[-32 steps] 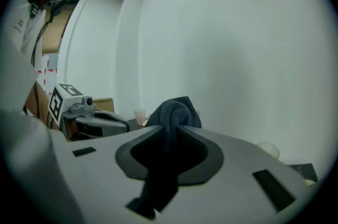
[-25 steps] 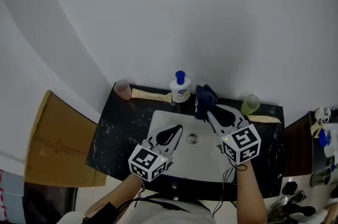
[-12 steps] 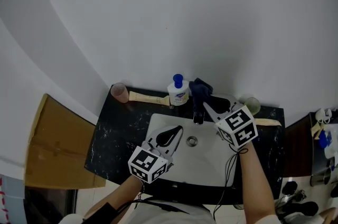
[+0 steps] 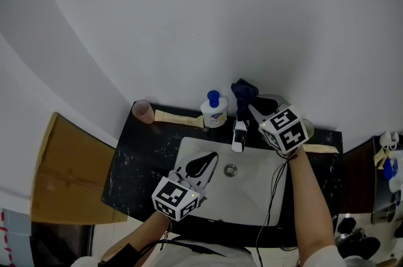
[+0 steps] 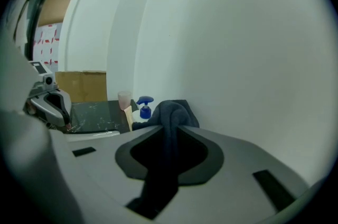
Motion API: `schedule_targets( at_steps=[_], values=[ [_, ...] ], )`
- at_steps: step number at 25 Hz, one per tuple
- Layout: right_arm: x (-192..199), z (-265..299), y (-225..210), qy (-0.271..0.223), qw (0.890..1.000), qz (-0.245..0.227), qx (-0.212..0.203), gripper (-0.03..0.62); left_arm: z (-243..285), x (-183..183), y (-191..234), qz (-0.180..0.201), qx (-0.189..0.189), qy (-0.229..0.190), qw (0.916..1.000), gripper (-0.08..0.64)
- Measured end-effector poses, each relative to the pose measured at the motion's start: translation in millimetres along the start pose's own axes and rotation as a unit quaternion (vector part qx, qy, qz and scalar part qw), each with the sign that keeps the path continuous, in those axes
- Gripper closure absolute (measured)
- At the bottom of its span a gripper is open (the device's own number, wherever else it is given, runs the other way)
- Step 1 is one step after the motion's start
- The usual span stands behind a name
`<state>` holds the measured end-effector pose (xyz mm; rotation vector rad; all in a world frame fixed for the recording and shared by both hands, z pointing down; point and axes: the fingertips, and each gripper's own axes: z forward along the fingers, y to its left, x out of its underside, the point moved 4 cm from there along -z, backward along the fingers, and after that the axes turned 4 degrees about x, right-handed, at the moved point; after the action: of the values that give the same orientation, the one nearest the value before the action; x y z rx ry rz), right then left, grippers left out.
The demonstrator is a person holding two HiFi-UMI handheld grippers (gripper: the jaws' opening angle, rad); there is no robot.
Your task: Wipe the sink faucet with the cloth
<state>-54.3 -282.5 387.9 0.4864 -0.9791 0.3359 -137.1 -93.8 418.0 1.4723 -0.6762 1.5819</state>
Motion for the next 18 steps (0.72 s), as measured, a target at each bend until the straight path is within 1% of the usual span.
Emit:
schedule_targets(
  at_steps=[2,5,7,9,11,14,16,18],
  values=[
    [-6.0,-9.9,1.7,-0.020,1.000,0.008,-0.014,0.512,0.3,0.1,1.3,0.000,-0.001,0.001,1.0000,0.558],
    [-9.7,-28.8,20.6,-0.042,0.997,0.015,-0.066,0.512,-1.1,0.7,3.0,-0.003,-0.003,0.000,1.0000,0.558],
    [-5.7,-36.9,35.3,-0.043,0.994,0.004,-0.098,0.512,-1.4,0.9,2.6,-0.004,-0.002,-0.001,1.0000,0.558],
    [0.4,-37.8,45.0,-0.037,0.993,-0.004,-0.115,0.512,-1.0,0.3,1.8,-0.003,-0.001,-0.001,1.0000,0.558],
    [6.1,-33.5,48.1,-0.026,0.993,-0.006,-0.118,0.512,-0.5,-0.7,0.6,-0.003,-0.001,-0.002,1.0000,0.558],
    [8.0,-23.3,41.2,-0.015,0.994,-0.001,-0.106,0.512,0.0,-2.6,0.0,-0.004,0.000,-0.004,1.0000,0.558],
    [7.6,-13.9,31.3,-0.014,0.996,0.012,-0.091,0.512,-1.2,-2.1,-0.1,-0.003,-0.001,-0.004,1.0000,0.558],
    [8.6,-3.7,15.1,-0.017,0.997,0.034,-0.067,0.512,-2.1,-1.0,-1.6,-0.003,-0.001,-0.003,1.0000,0.558]
  ],
)
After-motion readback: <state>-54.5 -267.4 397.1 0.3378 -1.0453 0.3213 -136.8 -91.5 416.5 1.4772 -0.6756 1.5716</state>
